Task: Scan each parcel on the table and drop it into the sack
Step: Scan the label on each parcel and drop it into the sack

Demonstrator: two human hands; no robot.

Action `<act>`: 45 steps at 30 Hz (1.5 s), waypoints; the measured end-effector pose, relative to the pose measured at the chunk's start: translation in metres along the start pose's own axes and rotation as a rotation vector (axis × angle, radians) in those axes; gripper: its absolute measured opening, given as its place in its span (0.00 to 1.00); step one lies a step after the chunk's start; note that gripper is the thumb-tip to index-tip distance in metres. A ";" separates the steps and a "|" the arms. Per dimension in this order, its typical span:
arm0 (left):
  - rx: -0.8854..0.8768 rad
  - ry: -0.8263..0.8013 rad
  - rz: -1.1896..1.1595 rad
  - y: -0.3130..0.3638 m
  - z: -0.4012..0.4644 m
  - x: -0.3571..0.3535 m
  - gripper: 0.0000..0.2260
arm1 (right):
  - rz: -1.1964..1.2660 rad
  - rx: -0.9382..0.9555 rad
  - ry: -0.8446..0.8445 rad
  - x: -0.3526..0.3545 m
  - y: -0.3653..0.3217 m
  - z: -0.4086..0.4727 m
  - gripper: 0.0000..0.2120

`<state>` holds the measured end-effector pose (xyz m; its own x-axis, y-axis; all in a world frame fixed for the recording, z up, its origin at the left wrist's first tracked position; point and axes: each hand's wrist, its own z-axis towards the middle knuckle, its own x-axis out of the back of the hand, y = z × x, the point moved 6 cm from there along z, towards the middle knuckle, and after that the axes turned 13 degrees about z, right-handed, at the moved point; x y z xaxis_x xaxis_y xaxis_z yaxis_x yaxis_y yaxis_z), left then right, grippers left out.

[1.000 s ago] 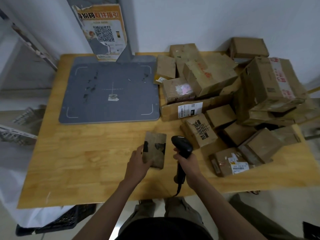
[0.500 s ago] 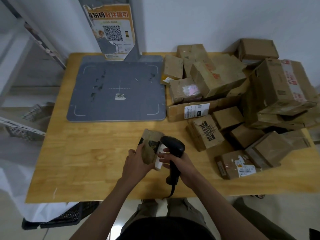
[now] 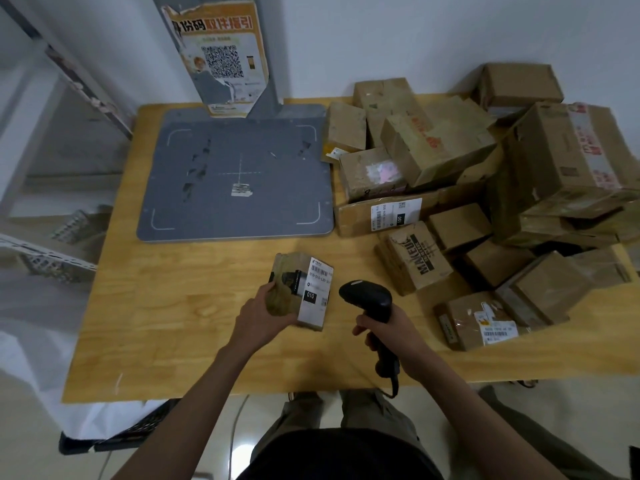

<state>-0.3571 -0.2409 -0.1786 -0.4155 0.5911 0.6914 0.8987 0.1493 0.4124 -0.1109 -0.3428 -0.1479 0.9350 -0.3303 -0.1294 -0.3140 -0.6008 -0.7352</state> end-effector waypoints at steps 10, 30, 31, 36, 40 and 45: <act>-0.004 0.023 0.016 0.001 -0.001 -0.004 0.44 | 0.388 -0.167 -0.017 -0.022 -0.012 0.006 0.13; 0.002 0.023 0.005 -0.004 0.001 -0.005 0.43 | 0.353 -0.180 -0.025 -0.038 -0.021 0.019 0.12; 0.002 0.021 0.002 -0.003 0.001 -0.005 0.43 | 0.351 -0.179 -0.023 -0.038 -0.021 0.019 0.12; -0.003 0.024 0.011 -0.003 0.000 -0.004 0.42 | 0.354 -0.173 -0.004 -0.040 -0.020 0.016 0.10; 0.004 -0.019 0.013 -0.001 -0.006 -0.001 0.47 | 0.344 -0.131 0.024 -0.036 -0.020 0.011 0.11; -0.051 -0.082 -0.018 0.016 -0.020 0.004 0.49 | 0.309 -0.078 0.097 -0.026 -0.013 -0.004 0.09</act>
<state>-0.3468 -0.2521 -0.1571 -0.4169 0.6515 0.6338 0.8819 0.1210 0.4557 -0.1320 -0.3297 -0.1322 0.7748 -0.5708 -0.2718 -0.5953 -0.5139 -0.6177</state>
